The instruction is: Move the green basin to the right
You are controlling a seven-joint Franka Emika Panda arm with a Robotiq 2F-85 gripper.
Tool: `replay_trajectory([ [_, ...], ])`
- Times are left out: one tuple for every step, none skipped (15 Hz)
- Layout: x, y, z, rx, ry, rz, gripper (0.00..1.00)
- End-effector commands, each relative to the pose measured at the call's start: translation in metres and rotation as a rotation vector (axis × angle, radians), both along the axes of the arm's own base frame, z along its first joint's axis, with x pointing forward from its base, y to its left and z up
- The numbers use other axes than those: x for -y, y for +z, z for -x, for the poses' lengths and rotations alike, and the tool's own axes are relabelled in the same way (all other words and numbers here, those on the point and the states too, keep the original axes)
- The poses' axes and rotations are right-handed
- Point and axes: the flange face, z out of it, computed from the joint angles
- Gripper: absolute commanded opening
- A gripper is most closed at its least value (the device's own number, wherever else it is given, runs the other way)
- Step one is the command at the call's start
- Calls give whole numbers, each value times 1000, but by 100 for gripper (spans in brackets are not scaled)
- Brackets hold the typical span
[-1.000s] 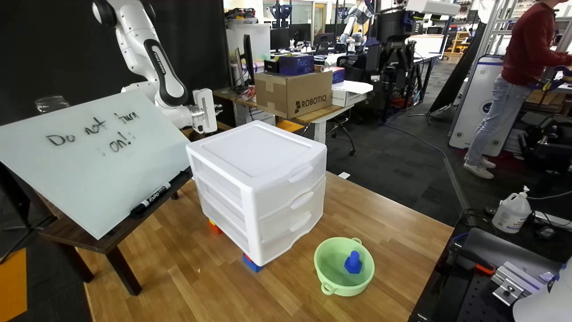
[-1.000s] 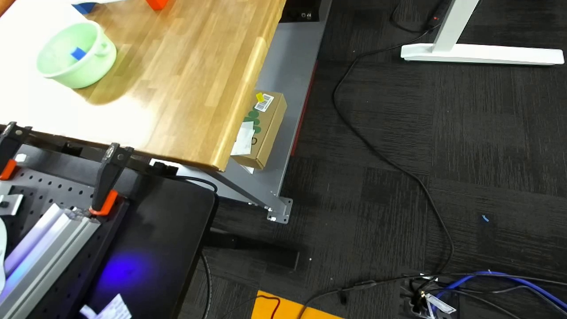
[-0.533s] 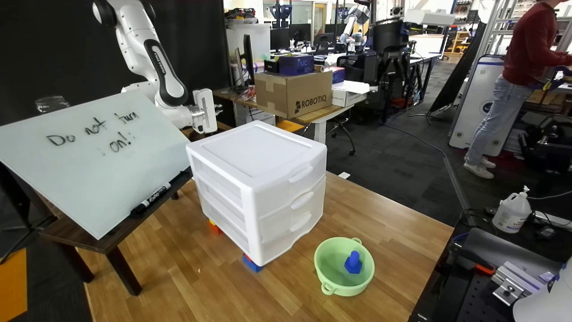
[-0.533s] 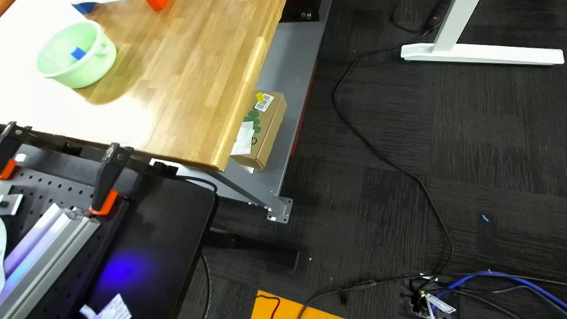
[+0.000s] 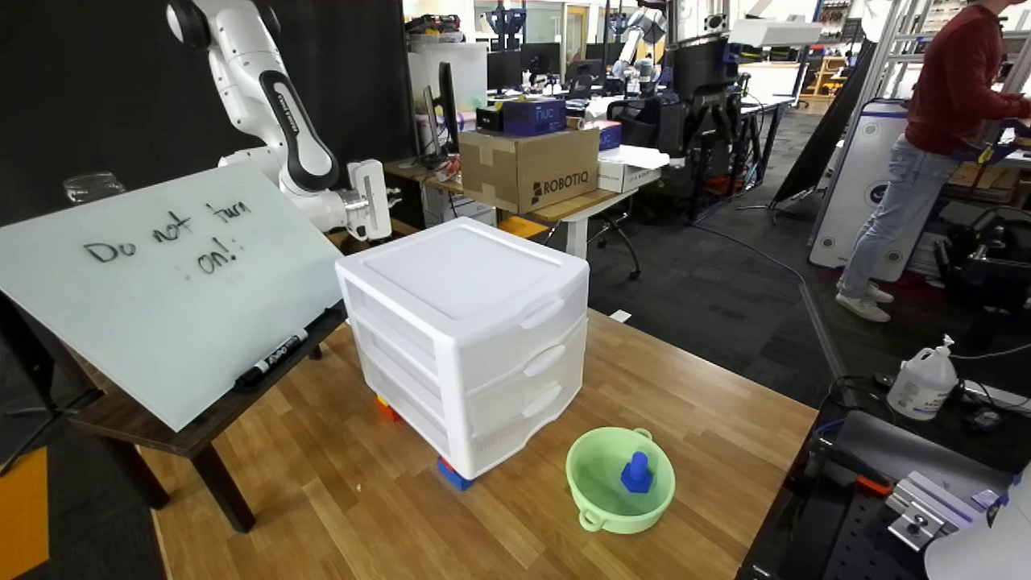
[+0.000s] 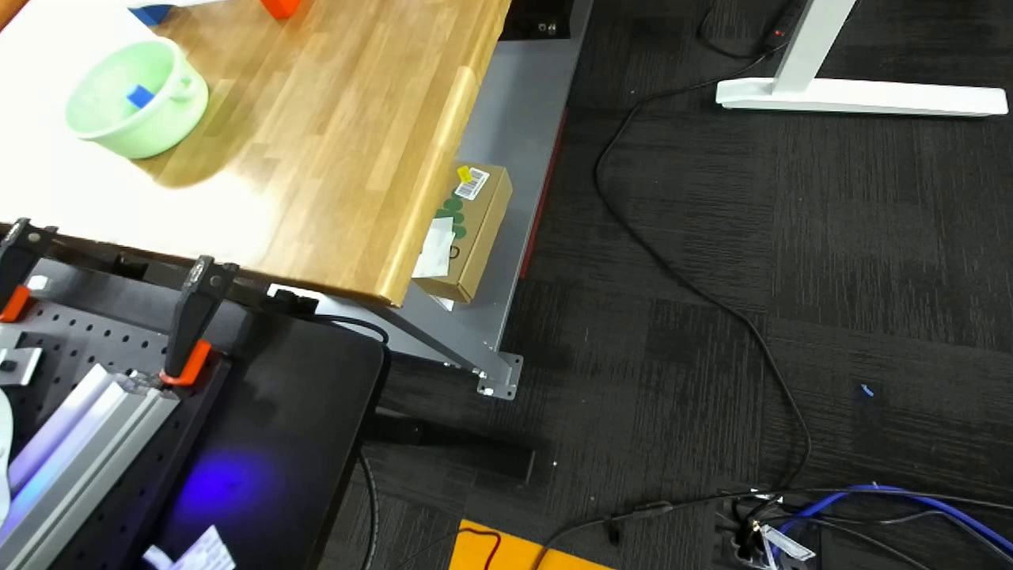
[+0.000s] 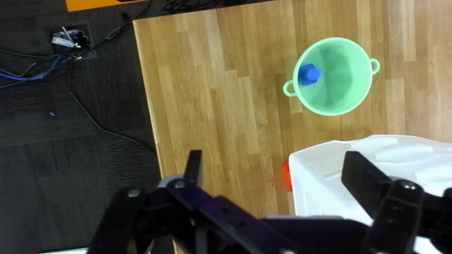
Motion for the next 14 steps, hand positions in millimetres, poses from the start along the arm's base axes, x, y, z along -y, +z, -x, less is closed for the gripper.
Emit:
replay_trajectory([
  [-10,-9,5,-14,24,128,100],
  [-15,-14,7,-23,38,163,100],
  [-21,-18,8,-30,49,190,100],
  [-26,-23,8,-43,62,200,100],
  [-30,-26,8,-48,75,197,100],
  [-29,-25,5,-67,64,171,100],
  [-32,-27,5,-71,70,173,100],
  [-32,-27,5,-72,70,173,100],
  [-31,-27,5,-72,68,172,100],
  [-30,-27,6,-72,66,172,100],
  [-30,-27,6,-72,66,172,100],
  [-30,-27,6,-72,66,172,100],
  [-30,-27,6,-72,66,172,100],
  [-30,-27,6,-72,66,172,100],
])
